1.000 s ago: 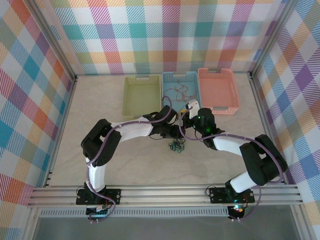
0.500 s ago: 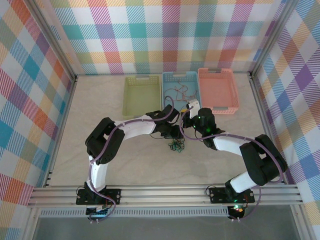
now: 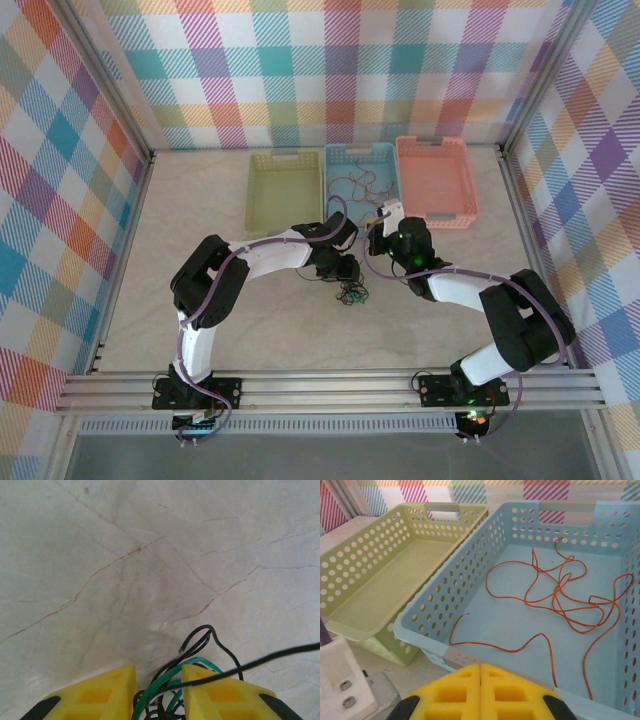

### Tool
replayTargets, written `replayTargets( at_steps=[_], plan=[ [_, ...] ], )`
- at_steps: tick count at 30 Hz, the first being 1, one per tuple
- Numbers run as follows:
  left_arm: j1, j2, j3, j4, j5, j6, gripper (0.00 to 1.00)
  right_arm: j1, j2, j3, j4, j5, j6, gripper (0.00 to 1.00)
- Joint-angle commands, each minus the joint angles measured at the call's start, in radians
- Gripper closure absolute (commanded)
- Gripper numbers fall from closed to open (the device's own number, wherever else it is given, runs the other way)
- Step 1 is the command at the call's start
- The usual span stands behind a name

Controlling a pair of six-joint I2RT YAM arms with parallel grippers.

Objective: Untangle the cables

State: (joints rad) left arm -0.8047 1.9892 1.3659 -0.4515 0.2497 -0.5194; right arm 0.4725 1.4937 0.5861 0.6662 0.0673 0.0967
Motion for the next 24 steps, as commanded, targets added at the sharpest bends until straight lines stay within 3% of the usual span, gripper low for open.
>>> replayTargets(
  at_steps=[1,15,24],
  plan=[
    [-0.021,-0.004,-0.008,-0.058,-0.009,0.03,0.7,-0.011,-0.029,-0.017,0.052,0.024,0.026,1.0],
    [-0.021,-0.054,-0.097,-0.116,-0.049,0.071,0.72,-0.049,-0.058,-0.041,0.044,0.094,0.096,1.0],
    [-0.019,-0.172,-0.204,-0.144,-0.101,0.09,0.74,-0.069,-0.07,-0.055,0.039,0.135,0.125,1.0]
  ],
)
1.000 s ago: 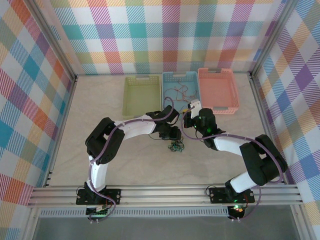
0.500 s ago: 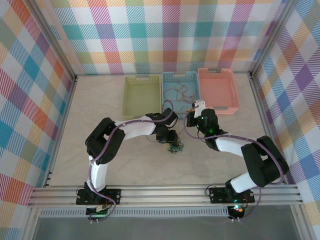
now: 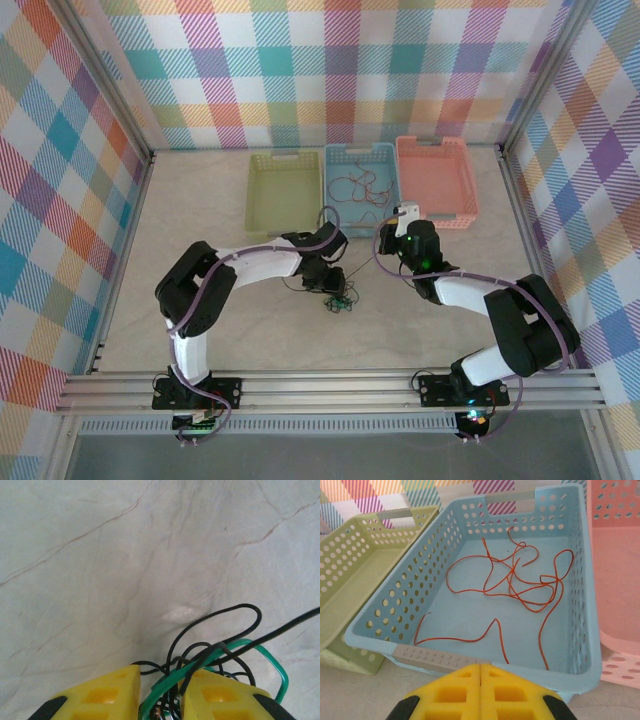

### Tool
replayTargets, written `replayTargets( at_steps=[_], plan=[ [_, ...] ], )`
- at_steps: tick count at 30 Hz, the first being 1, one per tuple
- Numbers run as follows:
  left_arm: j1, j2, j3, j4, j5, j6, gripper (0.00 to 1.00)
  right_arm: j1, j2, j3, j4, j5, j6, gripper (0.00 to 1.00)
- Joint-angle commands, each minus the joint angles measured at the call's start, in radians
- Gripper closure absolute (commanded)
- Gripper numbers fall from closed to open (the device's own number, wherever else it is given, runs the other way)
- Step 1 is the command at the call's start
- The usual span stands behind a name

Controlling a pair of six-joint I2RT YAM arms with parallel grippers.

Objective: Untangle the cables

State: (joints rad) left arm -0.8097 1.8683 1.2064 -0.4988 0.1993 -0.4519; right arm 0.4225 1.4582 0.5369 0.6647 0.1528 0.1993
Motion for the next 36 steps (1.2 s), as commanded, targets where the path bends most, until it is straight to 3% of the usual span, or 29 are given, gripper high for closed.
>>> replayTargets(
  at_steps=[1,19,36],
  plan=[
    [-0.012,-0.068,-0.061,-0.102,-0.061,0.026,0.74,-0.02,-0.037,-0.006,0.041,0.057,0.026,1.0],
    [0.111,-0.404,-0.293,-0.178,-0.136,0.045,0.79,-0.031,-0.056,-0.019,0.016,0.138,0.042,1.0],
    [0.173,-0.576,-0.366,-0.199,-0.215,-0.004,0.81,-0.034,-0.066,-0.02,-0.007,0.203,0.061,1.0]
  ],
)
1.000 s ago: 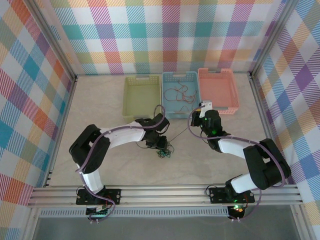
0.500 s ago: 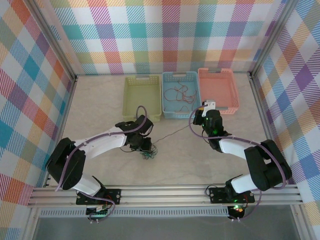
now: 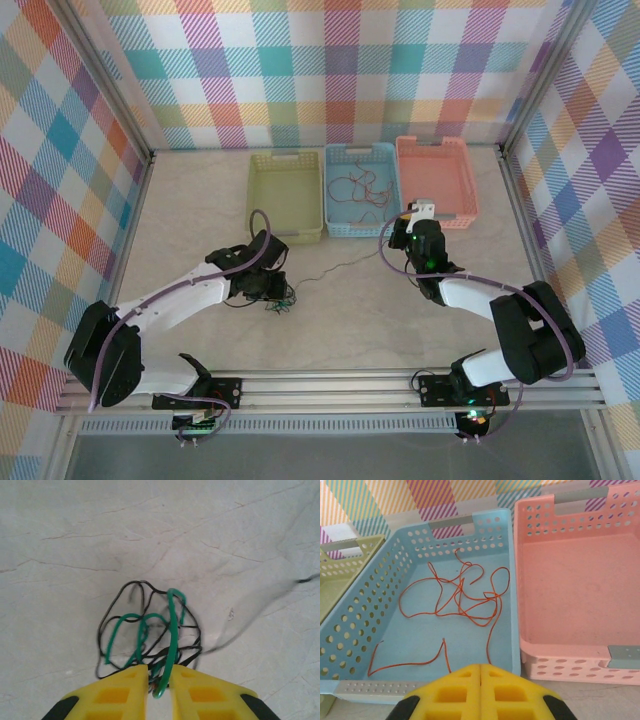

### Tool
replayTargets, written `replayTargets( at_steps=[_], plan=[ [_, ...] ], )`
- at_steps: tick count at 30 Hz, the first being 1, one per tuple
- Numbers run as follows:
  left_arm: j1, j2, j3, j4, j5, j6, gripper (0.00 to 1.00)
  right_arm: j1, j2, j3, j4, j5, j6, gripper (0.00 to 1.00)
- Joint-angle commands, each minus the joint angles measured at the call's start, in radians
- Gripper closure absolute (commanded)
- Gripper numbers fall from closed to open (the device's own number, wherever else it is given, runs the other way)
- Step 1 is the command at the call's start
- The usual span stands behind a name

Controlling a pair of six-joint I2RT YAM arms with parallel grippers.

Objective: Untangle the cables

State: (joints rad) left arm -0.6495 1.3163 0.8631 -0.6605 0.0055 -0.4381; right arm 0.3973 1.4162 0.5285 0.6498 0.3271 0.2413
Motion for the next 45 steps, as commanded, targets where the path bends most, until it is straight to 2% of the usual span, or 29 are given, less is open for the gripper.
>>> replayTargets(
  at_steps=[1,10,12,17,22,32,40,45],
  plan=[
    [0.014,-0.027,-0.025,-0.036,-0.018,-0.019,0.81,-0.01,-0.023,-0.01,0.007,0.027,0.02,1.0],
    [0.016,-0.038,0.003,-0.021,0.036,-0.02,0.76,-0.011,-0.016,-0.008,0.022,-0.018,0.016,1.0],
    [0.016,-0.052,0.028,-0.017,0.047,-0.016,0.71,-0.011,-0.014,-0.008,0.021,-0.023,0.016,1.0],
    [0.002,-0.066,0.098,0.061,0.155,0.021,0.54,-0.011,-0.01,-0.003,0.019,-0.034,0.015,1.0],
    [-0.034,0.063,0.253,0.034,0.118,0.076,0.47,-0.01,-0.007,0.001,0.018,-0.039,0.015,1.0],
    [-0.07,0.395,0.442,-0.022,0.127,0.142,0.46,-0.01,-0.005,0.0,0.016,-0.041,0.015,1.0],
    [-0.069,0.518,0.484,-0.078,0.094,0.147,0.47,-0.01,-0.003,0.002,0.016,-0.043,0.015,1.0],
    [-0.069,0.542,0.475,-0.093,0.104,0.145,0.52,-0.01,-0.004,0.002,0.016,-0.041,0.015,1.0]
  ],
)
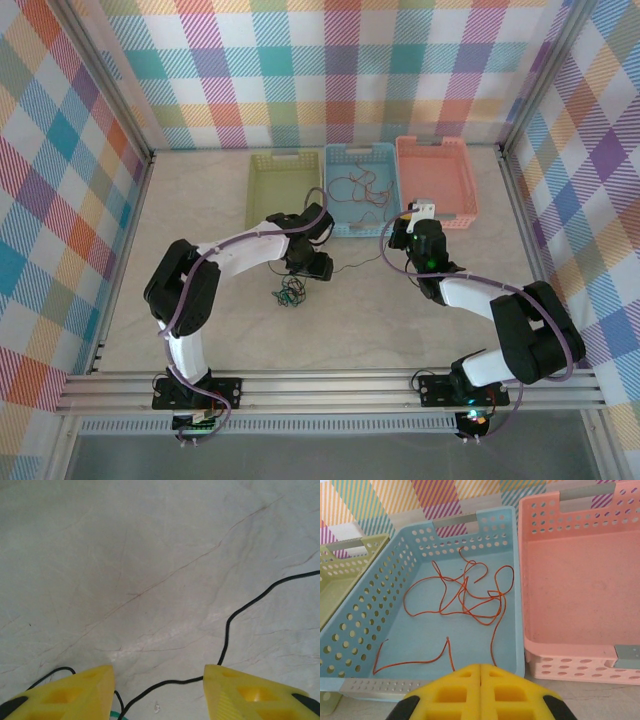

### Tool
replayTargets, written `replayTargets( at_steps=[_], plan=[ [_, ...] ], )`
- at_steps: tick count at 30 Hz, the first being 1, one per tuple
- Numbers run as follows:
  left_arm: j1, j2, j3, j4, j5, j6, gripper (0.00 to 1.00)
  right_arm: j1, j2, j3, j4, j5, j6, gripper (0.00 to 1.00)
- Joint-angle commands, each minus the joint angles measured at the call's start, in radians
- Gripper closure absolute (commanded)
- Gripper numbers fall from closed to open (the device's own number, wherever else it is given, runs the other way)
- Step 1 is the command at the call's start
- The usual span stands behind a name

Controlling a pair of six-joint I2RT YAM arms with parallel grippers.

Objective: Untangle the cables

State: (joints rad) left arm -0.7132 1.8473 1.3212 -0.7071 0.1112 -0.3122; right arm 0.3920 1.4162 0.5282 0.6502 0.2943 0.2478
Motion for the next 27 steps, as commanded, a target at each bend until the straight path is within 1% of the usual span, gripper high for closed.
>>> replayTargets(
  at_steps=[1,7,20,23,24,27],
  plan=[
    [-0.006,0.011,0.01,-0.049,-0.001,0.021,0.53,-0.005,-0.005,0.002,0.017,-0.006,0.009,1.0],
    [-0.006,-0.021,-0.048,-0.046,0.007,0.015,0.61,-0.005,-0.012,-0.003,0.013,0.021,0.007,1.0],
    [-0.006,-0.117,-0.175,-0.045,-0.019,0.005,0.61,-0.008,-0.023,-0.004,-0.011,0.084,0.01,1.0],
    [-0.005,-0.132,-0.196,-0.045,-0.031,0.002,0.63,-0.013,-0.025,-0.002,-0.012,0.107,0.01,1.0],
    [-0.006,-0.138,-0.202,-0.047,-0.036,0.001,0.63,-0.015,-0.026,-0.001,-0.048,0.116,0.012,1.0],
    [-0.006,-0.156,-0.226,-0.04,-0.041,-0.002,0.65,-0.024,-0.029,0.0,-0.068,0.142,0.025,1.0]
  ],
)
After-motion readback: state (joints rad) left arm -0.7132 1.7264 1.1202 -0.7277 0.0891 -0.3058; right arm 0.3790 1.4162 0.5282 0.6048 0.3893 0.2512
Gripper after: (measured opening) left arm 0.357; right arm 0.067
